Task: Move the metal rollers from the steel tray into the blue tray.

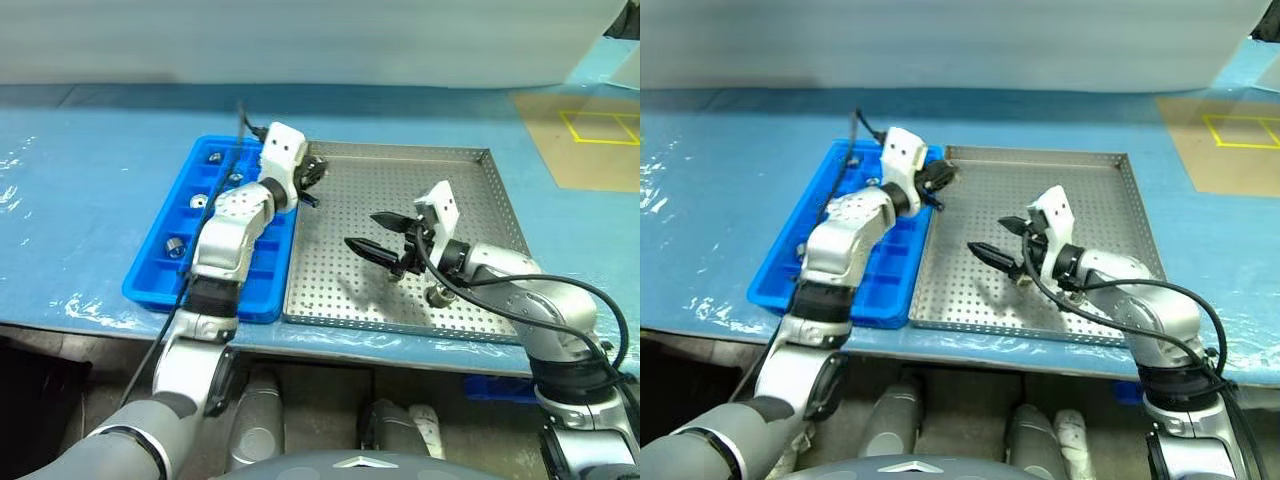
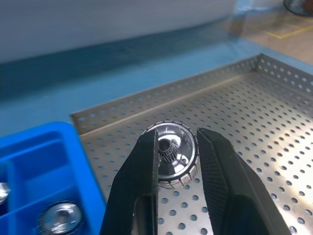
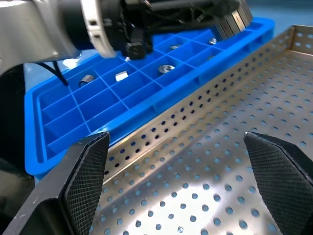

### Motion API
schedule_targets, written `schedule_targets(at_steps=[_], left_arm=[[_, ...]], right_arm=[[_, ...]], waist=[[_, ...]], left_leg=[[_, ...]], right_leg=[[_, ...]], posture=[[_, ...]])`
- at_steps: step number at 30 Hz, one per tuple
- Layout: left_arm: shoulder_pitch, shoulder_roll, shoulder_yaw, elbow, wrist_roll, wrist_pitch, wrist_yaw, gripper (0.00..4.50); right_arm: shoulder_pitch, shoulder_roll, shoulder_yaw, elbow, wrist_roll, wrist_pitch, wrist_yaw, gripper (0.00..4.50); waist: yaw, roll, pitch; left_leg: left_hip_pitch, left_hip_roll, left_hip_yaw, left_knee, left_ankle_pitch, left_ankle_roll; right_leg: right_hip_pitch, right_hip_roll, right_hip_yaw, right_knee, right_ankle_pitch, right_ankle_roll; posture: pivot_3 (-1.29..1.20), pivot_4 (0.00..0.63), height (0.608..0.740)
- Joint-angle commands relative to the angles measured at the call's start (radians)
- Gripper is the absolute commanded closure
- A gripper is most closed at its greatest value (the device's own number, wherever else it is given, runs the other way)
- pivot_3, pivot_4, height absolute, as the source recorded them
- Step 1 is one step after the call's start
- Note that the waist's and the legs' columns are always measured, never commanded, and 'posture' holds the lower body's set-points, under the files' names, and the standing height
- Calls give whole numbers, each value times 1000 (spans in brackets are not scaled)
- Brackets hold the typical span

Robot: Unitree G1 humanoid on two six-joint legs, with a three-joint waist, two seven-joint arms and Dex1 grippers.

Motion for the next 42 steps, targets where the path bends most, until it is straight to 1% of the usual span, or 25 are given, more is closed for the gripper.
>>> schedule_targets(at_steps=[1, 5, 12, 16, 18, 22, 24, 32, 37, 42], left_arm=[[94, 21, 18, -223, 7, 61, 81, 3678], [256, 37, 14, -433, 28, 128, 161, 3678], [462, 68, 23, -644, 46, 214, 239, 3678], [531, 78, 33, -707, 42, 259, 265, 3678], [570, 100, 38, -717, 37, 262, 256, 3678], [598, 138, 46, -727, 18, 259, 235, 3678], [603, 142, 52, -726, 7, 258, 232, 3678], [596, 121, -6, -750, -52, 215, 208, 3678], [619, 164, -20, -720, -70, 213, 176, 3678], [589, 207, -42, -657, -65, 186, 152, 3678]], right_arm=[[-52, 8, 32, 41, -21, -38, 70, 0], [-108, 21, 82, 133, -56, -66, 154, 0], [-217, 46, 143, 282, -113, -94, 287, 0], [-252, 54, 161, 333, -135, -98, 343, 0], [-272, 63, 167, 364, -147, -104, 361, 0], [-280, 70, 172, 379, -164, -107, 391, 0], [-281, 73, 171, 379, -171, -106, 399, 0], [-250, 74, 166, 336, -171, -95, 395, 0], [-245, 74, 160, 325, -168, -88, 387, 0], [-239, 70, 150, 308, -168, -83, 374, 0]], waist=[[12, 0, 0], [45, 0, 0], [135, 0, 0], [196, 0, 0], [228, 1, 0], [281, 1, 0], [301, 1, 0], [351, 1, 0], [353, 1, 0], [351, 1, 0]], left_leg=[[0, 0, 0, 0, 0, 0], [-1, 0, -1, 1, 0, 0], [-2, 1, -4, 2, 0, -1], [-1, 2, -4, 3, 0, -1], [-1, 1, -4, 3, 0, -1], [0, 1, -4, 4, 1, -2], [0, 1, -5, 4, 1, -2], [5, 1, -4, 5, 2, -5], [7, 1, -4, 4, 3, -6], [8, 2, -4, 4, 4, -7]], right_leg=[[0, 0, 0, 0, 0, 0], [0, 0, -1, 0, 0, 0], [0, 0, -2, 0, -1, -1], [0, 2, -1, 0, 0, -1], [0, 2, 0, 0, 0, -1], [0, 2, 1, 1, 0, 0], [0, 3, 2, 1, 0, 0], [1, 4, 7, 5, 1, 0], [1, 5, 9, 7, 1, 0], [0, 6, 10, 9, 1, 0]], posture=[[422, 150, 740], [521, 150, 740], [658, 150, 740], [695, 150, 740], [711, 150, 740], [715, 150, 740], [715, 150, 740], [700, 150, 740], [695, 150, 740], [677, 150, 740]])
